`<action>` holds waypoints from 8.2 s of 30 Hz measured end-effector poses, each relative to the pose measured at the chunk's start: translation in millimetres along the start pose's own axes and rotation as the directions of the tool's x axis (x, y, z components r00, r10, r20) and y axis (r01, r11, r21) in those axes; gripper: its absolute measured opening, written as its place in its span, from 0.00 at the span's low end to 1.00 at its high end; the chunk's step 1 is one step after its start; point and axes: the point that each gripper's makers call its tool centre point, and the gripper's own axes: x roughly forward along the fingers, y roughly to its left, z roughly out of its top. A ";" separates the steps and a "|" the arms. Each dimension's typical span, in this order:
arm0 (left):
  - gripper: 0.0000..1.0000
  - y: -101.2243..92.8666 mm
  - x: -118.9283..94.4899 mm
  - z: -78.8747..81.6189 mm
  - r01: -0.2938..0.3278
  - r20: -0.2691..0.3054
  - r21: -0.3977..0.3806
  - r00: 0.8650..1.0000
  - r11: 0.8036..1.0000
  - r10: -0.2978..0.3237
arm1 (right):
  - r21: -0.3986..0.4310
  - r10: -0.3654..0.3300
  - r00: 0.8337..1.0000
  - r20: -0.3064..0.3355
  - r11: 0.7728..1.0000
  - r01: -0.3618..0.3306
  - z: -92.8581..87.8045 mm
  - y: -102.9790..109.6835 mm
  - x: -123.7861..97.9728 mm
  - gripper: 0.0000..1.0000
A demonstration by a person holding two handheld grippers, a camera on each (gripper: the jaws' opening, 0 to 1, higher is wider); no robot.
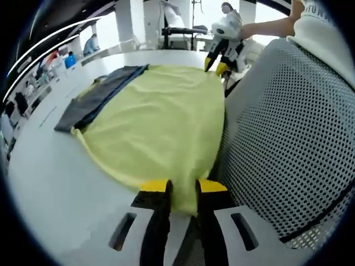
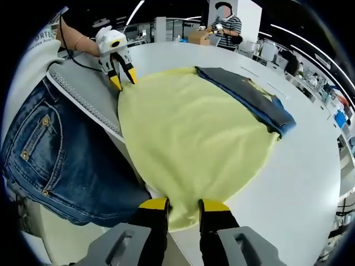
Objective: Fold the garment on the visible template until the final outline fits inside the template.
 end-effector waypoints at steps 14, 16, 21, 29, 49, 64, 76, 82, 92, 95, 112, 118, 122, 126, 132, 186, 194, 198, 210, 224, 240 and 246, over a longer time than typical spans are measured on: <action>0.01 3.1 1.4 -0.2 -0.015 -0.025 0.017 1.000 1.000 0.016 | -0.015 -0.023 1.000 -0.009 1.000 0.023 3.8 -9.6 2.6 0.02; 0.01 2.4 0.3 0.3 -0.010 -0.031 0.010 0.999 1.000 0.010 | -0.013 -0.022 1.000 -0.008 1.000 0.022 3.7 -9.6 2.6 0.01; 0.00 -1.0 -4.1 2.2 0.000 -0.047 0.013 0.999 1.000 0.000 | -0.007 -0.019 1.000 -0.007 1.000 0.019 3.6 -8.7 2.4 0.00; 0.00 -3.6 -13.7 6.1 0.000 -0.037 0.000 0.999 1.000 0.000 | -0.003 0.003 1.000 -0.017 1.000 -0.003 2.8 0.6 -1.7 0.00; 0.00 -17.1 -36.8 6.9 0.055 -0.046 -0.021 0.997 0.998 -0.056 | 0.005 0.064 0.998 -0.004 0.998 -0.064 17.8 16.8 -20.1 0.00; 0.00 15.7 -62.1 42.8 0.042 -0.020 0.021 0.999 0.999 -0.041 | -0.098 -0.020 0.999 0.034 0.995 0.023 57.6 -15.5 -39.7 0.00; 0.00 63.5 -75.7 77.6 -0.012 0.015 0.082 1.000 0.997 0.011 | -0.155 -0.094 0.994 0.063 0.983 0.103 90.4 -56.3 -50.5 0.00; 0.00 84.5 -78.0 91.8 -0.041 0.006 0.132 0.999 0.990 0.041 | -0.179 -0.129 0.989 0.070 0.974 0.139 105.9 -77.3 -52.9 0.00; 0.00 125.5 -82.8 116.0 -0.094 0.030 0.149 0.995 0.984 0.090 | -0.212 -0.183 0.979 0.088 0.957 0.198 130.2 -115.1 -54.7 0.00; 0.00 134.1 -82.2 119.4 -0.102 0.030 0.155 0.995 0.983 0.098 | -0.217 -0.194 0.976 0.094 0.953 0.211 135.4 -122.5 -53.9 0.00; 0.00 195.0 -78.2 151.3 -0.190 0.053 0.184 0.982 0.964 0.183 | -0.188 -0.317 0.941 0.117 0.923 0.334 161.5 -174.6 -48.4 0.00; 0.00 217.6 -75.4 156.0 -0.221 0.052 0.185 0.975 0.958 0.215 | -0.197 -0.357 0.925 0.133 0.905 0.378 173.6 -193.1 -46.7 0.00; 0.00 229.9 -74.7 159.0 -0.241 0.058 0.168 0.970 0.956 0.235 | -0.201 -0.374 0.918 0.134 0.897 0.394 179.4 -203.5 -43.9 0.00; 0.00 239.5 -71.2 162.9 -0.269 0.062 0.157 0.963 0.950 0.263 | -0.202 -0.402 0.906 0.132 0.884 0.422 182.1 -217.8 -39.0 0.00; 0.00 253.0 -64.8 165.7 -0.294 0.049 0.161 0.956 0.942 0.290 | -0.213 -0.452 0.884 0.119 0.858 0.467 185.1 -237.2 -29.4 0.00; 0.01 345.1 45.2 75.4 -0.269 -0.134 0.005 0.954 0.963 0.267 | -0.015 -0.342 0.940 -0.021 0.940 0.341 145.4 -308.6 100.8 0.05; 0.02 346.3 38.2 78.9 -0.288 -0.116 0.009 0.951 0.958 0.287 | 0.028 -0.343 0.939 -0.005 0.939 0.343 148.6 -302.4 86.8 0.13; 0.12 341.4 32.4 82.4 -0.273 -0.078 -0.008 0.959 0.962 0.271 | -0.013 -0.337 0.941 0.001 0.941 0.337 151.5 -296.8 82.1 0.17; 0.15 334.9 36.3 64.4 -0.288 -0.127 0.132 0.944 0.948 0.305 | -0.088 -0.343 0.939 -0.026 0.936 0.340 140.7 -297.6 88.7 0.10; 0.01 348.5 29.5 71.1 -0.331 -0.061 -0.058 0.943 0.942 0.327 | 0.011 -0.383 0.923 0.025 0.924 0.383 147.8 -311.8 84.3 0.00; 0.31 374.8 15.0 71.5 -0.448 0.001 -0.339 0.879 0.827 0.477 | 0.419 -0.425 0.898 0.112 0.840 0.345 156.5 -326.2 81.4 0.25; 0.46 366.6 3.1 75.8 -0.432 0.047 -0.363 0.876 0.826 0.479 | 0.468 -0.403 0.904 0.141 0.832 0.298 162.3 -316.7 72.3 0.43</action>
